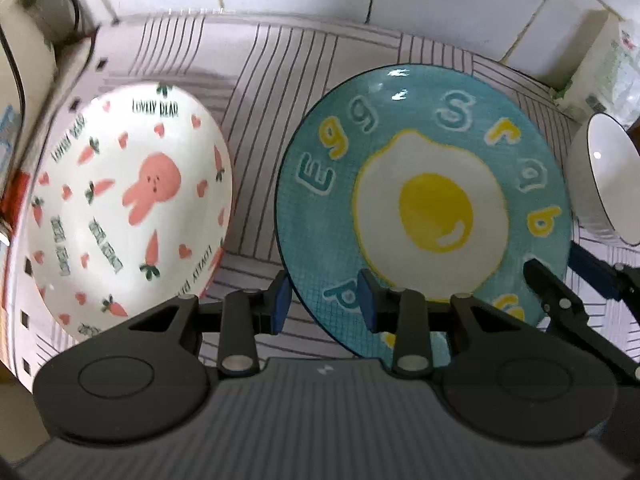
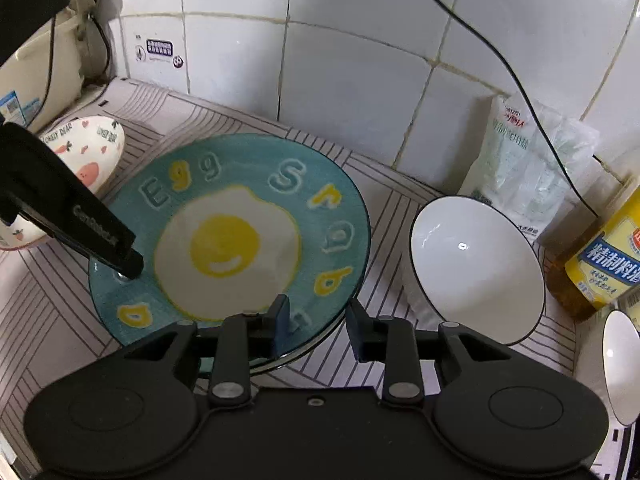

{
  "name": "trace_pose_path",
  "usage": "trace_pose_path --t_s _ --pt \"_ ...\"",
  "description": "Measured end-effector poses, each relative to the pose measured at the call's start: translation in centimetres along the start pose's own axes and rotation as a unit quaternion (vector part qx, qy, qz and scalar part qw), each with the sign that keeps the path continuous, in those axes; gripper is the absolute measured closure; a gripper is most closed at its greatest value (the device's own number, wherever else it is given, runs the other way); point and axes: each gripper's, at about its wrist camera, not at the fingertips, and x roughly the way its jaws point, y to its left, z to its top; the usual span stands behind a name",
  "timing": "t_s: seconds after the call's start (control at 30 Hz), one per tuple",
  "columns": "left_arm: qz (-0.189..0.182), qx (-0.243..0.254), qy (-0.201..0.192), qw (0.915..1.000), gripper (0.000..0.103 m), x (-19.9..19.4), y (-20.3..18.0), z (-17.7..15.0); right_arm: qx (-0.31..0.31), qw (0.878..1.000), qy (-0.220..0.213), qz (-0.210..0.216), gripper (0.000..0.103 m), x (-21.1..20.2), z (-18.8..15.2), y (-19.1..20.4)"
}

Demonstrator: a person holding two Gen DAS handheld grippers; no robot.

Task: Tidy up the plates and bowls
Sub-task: 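Carry the blue Egg plate and lower it onto the white sun plate, then open both grippers and move them to the pink bunny plate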

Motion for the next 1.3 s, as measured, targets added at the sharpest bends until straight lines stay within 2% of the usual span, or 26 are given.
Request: trace_pose_path --t_s 0.03,0.13,0.27,0.37,0.47,0.53,0.63,0.77,0.87,0.93,1.03,1.17,1.3 --pt "0.004 0.001 0.0 1.0 0.069 0.0 -0.1 -0.1 0.003 1.0 -0.001 -0.003 0.068 0.1 0.0 0.0" --pt "-0.001 0.0 0.002 1.0 0.069 0.0 0.1 -0.1 -0.04 0.999 -0.015 -0.023 0.069 0.2 -0.2 0.9" --pt "-0.022 -0.007 0.013 0.9996 0.069 -0.6 0.8 -0.2 0.02 1.0 -0.009 0.011 0.071 -0.2 -0.1 -0.9" --pt "-0.029 0.017 -0.001 0.9994 0.066 -2.5 0.6 -0.7 0.046 0.998 -0.021 0.033 0.072 -1.8 -0.3 -1.9" --pt "-0.037 0.032 -0.022 0.9985 0.062 -5.5 0.8 -1.7 0.016 0.999 -0.044 0.0 0.07 -4.4 -0.3 -1.4" --pt "-0.044 0.038 -0.033 0.9978 0.059 -7.2 0.9 -2.3 0.006 0.999 -0.05 -0.01 0.067 -5.8 -0.2 -1.0" --pt "-0.045 0.05 -0.053 0.9964 0.053 -9.9 1.2 -3.1 -0.002 0.998 -0.068 0.002 0.059 -8.1 0.2 -0.7" --pt "-0.055 0.052 -0.082 0.9937 0.052 -13.2 2.5 -4.1 0.008 0.997 -0.074 0.008 0.053 -10.4 0.9 -0.3" --pt "-0.066 0.04 -0.088 0.9931 0.052 -14.5 3.8 -4.7 0.023 0.997 -0.07 0.023 0.053 -12.2 1.1 -0.2" --pt "-0.07 0.036 -0.09 0.9928 0.05 -15.2 4.9 -5.3 0.039 0.994 -0.086 0.051 0.045 -14.1 1.1 -0.3" --pt "-0.08 0.033 -0.092 0.9919 0.047 -15.9 6.7 -6.0 0.043 0.992 -0.096 0.073 0.041 -16.5 1.3 0.2" --pt "-0.092 0.05 -0.104 0.9891 0.047 -17.0 8.9 -7.0 0.035 0.99 -0.11 0.08 0.034 -18.5 1.5 1.7" --pt "-0.096 0.076 -0.115 0.9857 0.045 -18.0 11.5 -7.6 0.04 0.986 -0.119 0.11 0.029 -19.3 1.5 3.6"
